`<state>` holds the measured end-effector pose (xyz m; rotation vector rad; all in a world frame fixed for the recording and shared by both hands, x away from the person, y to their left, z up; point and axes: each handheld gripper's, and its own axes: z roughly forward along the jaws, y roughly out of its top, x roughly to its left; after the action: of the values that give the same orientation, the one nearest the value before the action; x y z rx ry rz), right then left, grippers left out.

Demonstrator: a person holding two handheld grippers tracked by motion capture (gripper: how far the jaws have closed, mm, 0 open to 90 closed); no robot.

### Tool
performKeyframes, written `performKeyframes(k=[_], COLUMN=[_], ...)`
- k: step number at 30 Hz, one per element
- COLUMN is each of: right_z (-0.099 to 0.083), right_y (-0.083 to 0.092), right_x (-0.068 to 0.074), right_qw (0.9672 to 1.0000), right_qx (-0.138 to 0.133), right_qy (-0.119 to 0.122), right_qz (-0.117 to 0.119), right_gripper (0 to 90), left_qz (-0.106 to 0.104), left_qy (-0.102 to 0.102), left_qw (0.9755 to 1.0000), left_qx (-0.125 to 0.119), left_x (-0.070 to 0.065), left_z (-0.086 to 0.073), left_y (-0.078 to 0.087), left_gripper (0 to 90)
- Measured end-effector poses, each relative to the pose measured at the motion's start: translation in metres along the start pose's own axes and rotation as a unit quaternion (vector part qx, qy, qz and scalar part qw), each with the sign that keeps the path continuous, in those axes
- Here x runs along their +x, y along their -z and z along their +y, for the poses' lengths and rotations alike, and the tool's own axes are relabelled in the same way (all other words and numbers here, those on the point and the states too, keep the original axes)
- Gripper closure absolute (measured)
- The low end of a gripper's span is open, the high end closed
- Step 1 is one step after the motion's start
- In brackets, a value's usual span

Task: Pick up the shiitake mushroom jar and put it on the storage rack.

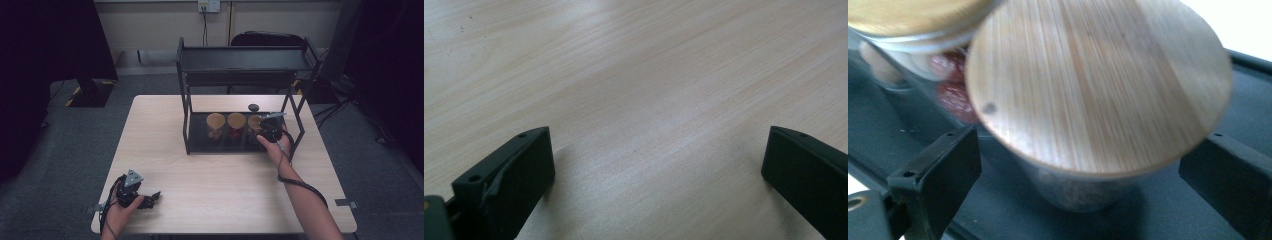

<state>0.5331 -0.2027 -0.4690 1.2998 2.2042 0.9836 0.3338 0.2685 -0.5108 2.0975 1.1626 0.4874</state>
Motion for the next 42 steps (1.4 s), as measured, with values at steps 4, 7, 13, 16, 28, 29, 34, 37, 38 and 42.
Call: performKeyframes(k=[4,7,13,16,28,29,34,37,38,42], right_z=[-0.001,-0.002,-0.005,-0.007,-0.01,-0.01,-0.012,-0.014,-0.015,-0.016], right_y=[0.005,0.008,0.014,0.016,0.03,0.031,0.037,0.04,0.041,0.046], right_x=[0.0,0.001,0.004,0.007,0.01,0.011,0.015,0.017,0.017,0.019], right_qw=[1.0,0.9999,0.9998,0.9998,0.9994,0.9995,0.9994,0.9995,0.9995,0.9994], right_qx=[-0.003,-0.008,-0.017,-0.015,-0.023,-0.024,-0.026,-0.025,-0.025,-0.029], right_qy=[-0.004,-0.005,0.0,0.005,0.011,0.01,0.016,0.014,0.014,0.016], right_qz=[-0.001,-0.003,-0.011,-0.008,-0.022,-0.02,-0.015,-0.012,-0.01,-0.007], right_gripper=[2.1,2.3,3.0,3.2,2.9,2.9,3.2,3.2,3.3,3.5], left_qz=[0.0,0.0,0.0,0.0,0.0,0.0,0.0,0.0,0.0,0.0], left_qy=[0.0,-0.002,-0.002,-0.002,-0.002,-0.002,-0.002,-0.002,-0.002,-0.002], left_qw=[1.0,1.0,1.0,1.0,1.0,1.0,1.0,1.0,1.0,1.0], left_qx=[0.0,0.001,0.001,0.001,0.001,0.001,0.001,0.001,0.001,0.001], left_x=[0.0,0.0,0.0,0.0,0.0,0.0,0.0,0.0,0.0,0.0], left_z=[0.0,0.0,0.0,0.0,0.0,0.0,0.0,0.0,0.0,0.0], left_y=[0.0,0.0,0.0,0.0,0.0,0.0,0.0,0.0,0.0,0.0], left_gripper=[0.2,0.2,0.2,0.2,0.2,0.2,0.2,0.2,0.2,0.2])
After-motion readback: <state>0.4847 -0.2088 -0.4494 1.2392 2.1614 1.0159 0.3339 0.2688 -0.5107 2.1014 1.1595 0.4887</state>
